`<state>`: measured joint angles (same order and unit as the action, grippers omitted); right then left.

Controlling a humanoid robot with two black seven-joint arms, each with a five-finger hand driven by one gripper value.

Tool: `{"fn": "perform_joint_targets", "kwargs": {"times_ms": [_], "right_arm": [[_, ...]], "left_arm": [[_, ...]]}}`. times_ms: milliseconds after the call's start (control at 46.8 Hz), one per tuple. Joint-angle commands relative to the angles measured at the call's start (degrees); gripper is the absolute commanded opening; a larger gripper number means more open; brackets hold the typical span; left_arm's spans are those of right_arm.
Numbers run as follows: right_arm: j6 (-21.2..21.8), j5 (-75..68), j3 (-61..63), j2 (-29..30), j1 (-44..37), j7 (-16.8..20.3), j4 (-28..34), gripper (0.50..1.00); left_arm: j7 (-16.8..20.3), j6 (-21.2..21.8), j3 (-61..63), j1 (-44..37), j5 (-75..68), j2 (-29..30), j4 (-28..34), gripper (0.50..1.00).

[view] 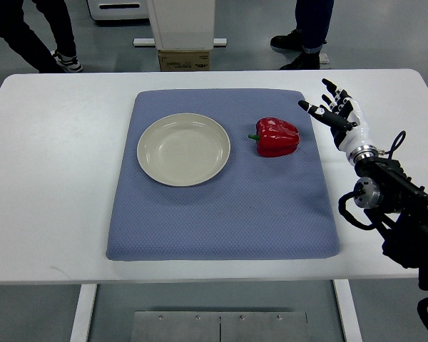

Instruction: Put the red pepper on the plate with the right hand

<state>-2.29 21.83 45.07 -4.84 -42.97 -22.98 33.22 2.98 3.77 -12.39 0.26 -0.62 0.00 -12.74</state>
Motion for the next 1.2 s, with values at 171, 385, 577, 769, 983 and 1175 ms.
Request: {"fn": "perform_joint_targets", "kwargs": {"times_ms": [171,385,577,769,983,1175], "right_arm": [[0.0,-0.03,-0.07,0.0,-0.01,-0.05,0.01,1.0],[0.44,-0.03,-0.07,-0.17,0.08,0.04,-0.26,1.0],[0.62,0.06,-0.24,-0.35,0.08,-0.05,-0.52,1.0],[0.62,0.06,-0.24,-0.44,-0.01,-0.05,-0.7,1.0],[0.7,0.06,-0.33,-0.17,0.17,-0.05,-0.87,1.0],[0.79,0.06,-0.33,-0.26,0.17,-0.05,-0.87,1.0]], "left_arm": [[0.1,0.1,-0.09,-0.17,0.0,0.0,0.09,1.0],[0.1,0.1,0.0,-0.09,0.0,0.0,0.0,1.0],[0.1,0.1,0.0,-0.09,0.0,0.0,0.09,1.0],[0.01,0.1,0.0,-0.17,0.0,0.0,0.09,1.0],[0.1,0.1,-0.09,-0.09,0.0,0.0,0.09,1.0],[0.1,0.1,0.0,-0.09,0.0,0.0,0.09,1.0]]}}
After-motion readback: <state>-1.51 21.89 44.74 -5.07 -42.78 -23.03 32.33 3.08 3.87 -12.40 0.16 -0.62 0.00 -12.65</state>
